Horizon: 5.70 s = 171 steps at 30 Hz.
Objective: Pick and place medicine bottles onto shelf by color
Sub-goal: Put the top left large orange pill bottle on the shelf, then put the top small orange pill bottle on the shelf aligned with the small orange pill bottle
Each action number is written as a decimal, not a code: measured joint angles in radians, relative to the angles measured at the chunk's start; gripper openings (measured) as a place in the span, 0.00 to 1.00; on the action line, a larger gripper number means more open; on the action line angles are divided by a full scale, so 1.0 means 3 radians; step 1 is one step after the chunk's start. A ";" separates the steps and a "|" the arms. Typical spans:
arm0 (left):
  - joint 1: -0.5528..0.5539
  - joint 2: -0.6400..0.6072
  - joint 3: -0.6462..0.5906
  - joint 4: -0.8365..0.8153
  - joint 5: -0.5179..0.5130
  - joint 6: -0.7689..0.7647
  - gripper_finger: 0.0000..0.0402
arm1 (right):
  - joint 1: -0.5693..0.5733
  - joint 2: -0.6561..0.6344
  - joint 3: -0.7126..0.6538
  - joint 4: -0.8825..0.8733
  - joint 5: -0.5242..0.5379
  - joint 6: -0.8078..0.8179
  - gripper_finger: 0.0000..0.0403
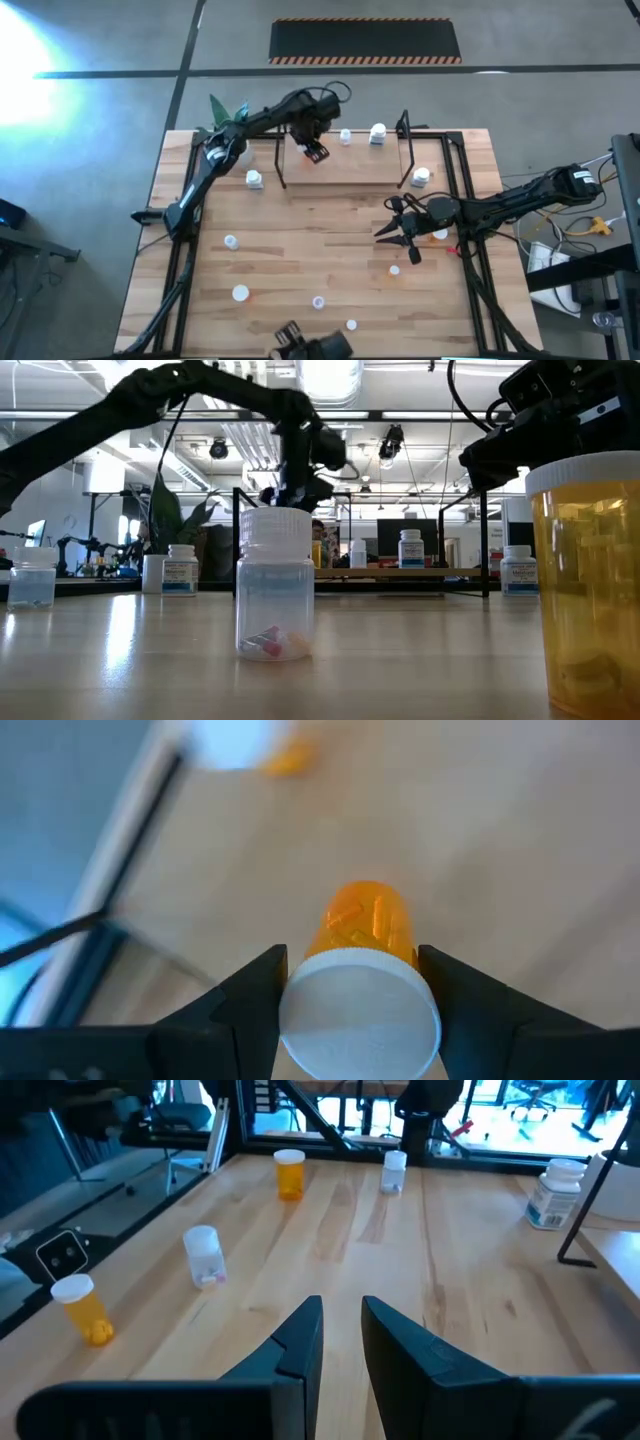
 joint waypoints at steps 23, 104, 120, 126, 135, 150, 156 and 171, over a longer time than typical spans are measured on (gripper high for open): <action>0.0169 0.0016 -0.0105 0.0356 -0.0420 -0.0138 0.54 | 0.0000 0.0000 0.0001 -0.0014 0.0098 0.0086 0.16; -0.3540 -0.1704 -0.4872 0.7399 -0.1800 -0.0859 0.69 | 0.1985 0.0945 0.1265 -0.3616 0.1464 0.2554 0.50; -0.3540 -0.1704 -0.4886 0.7388 -0.1801 -0.0853 0.69 | 0.2178 0.1516 0.1263 -0.2715 0.2251 0.2436 0.30; -0.3540 -0.1704 -0.4886 0.7355 -0.1801 -0.0854 0.69 | 0.2304 0.1507 0.1263 -0.2558 0.2449 0.2437 0.21; -0.3544 -0.1834 -0.4890 0.6808 -0.2018 -0.0907 0.69 | 0.2048 0.1508 0.1260 -0.1787 0.3041 0.1500 0.22; -0.3466 -0.2602 -0.5187 0.4746 -0.3069 -0.2265 0.69 | -0.0795 0.1696 0.1620 -0.0381 0.0763 -0.0051 0.21; -0.3420 -0.2832 -0.5369 0.4750 -0.3354 -0.2263 0.69 | -0.1490 0.2233 0.2425 -0.0873 0.0499 -0.0218 0.22; -0.3189 -0.2985 -0.5583 0.4754 -0.3477 -0.2251 0.69 | -0.2070 0.3414 0.3838 -0.1841 0.0234 -0.0406 0.23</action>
